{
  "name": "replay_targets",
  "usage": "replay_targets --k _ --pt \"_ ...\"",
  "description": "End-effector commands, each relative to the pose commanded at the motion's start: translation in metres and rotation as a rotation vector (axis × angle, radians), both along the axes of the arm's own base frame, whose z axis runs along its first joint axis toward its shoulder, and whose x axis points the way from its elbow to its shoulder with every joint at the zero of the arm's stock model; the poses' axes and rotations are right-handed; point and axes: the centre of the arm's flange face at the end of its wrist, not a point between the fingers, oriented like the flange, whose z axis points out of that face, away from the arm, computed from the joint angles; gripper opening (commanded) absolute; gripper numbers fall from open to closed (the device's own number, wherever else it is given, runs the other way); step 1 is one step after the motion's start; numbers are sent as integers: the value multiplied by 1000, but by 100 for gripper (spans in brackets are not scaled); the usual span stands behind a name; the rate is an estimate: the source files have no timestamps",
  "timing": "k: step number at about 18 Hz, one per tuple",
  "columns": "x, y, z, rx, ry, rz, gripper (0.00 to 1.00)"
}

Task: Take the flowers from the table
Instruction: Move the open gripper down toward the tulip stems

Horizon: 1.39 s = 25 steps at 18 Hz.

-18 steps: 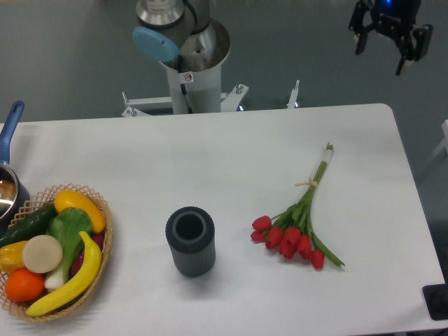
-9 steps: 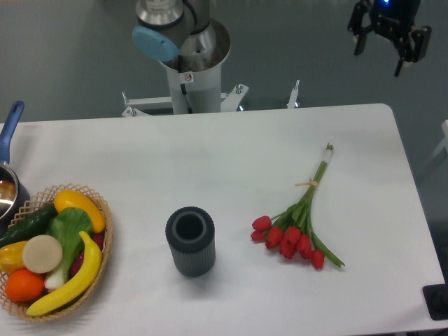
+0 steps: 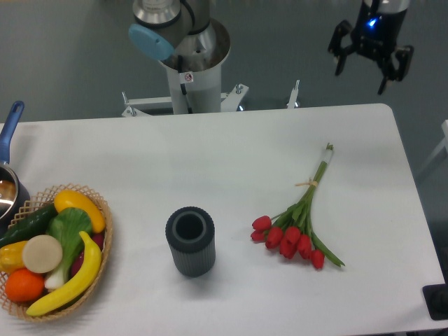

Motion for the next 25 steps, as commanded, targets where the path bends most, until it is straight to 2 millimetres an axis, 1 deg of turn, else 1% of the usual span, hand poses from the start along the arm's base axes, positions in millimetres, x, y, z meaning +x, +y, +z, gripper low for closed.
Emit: replay_targets --k 2,3,5,8,13,15,16,18,22,23,25 --pt "-3 17 -13 8 -1 18 100" --pt "0 27 -21 5 -15 9 100" --pt "-3 34 -39 0 -51 -2 100" --pt "-3 55 -63 -13 -94 -35 100" --pt "-11 81 -106 -25 -155 -10 100" --pt "-16 92 -118 -15 -145 28 100" --pt "-18 95 -125 -12 -145 44 100" --pt "-20 99 -135 -11 -147 46 100" --pt "-23 102 -155 -17 -183 47 100" --pt "-24 107 -156 -18 -181 39 100" --pt "-26 109 -164 -24 -191 31 100"
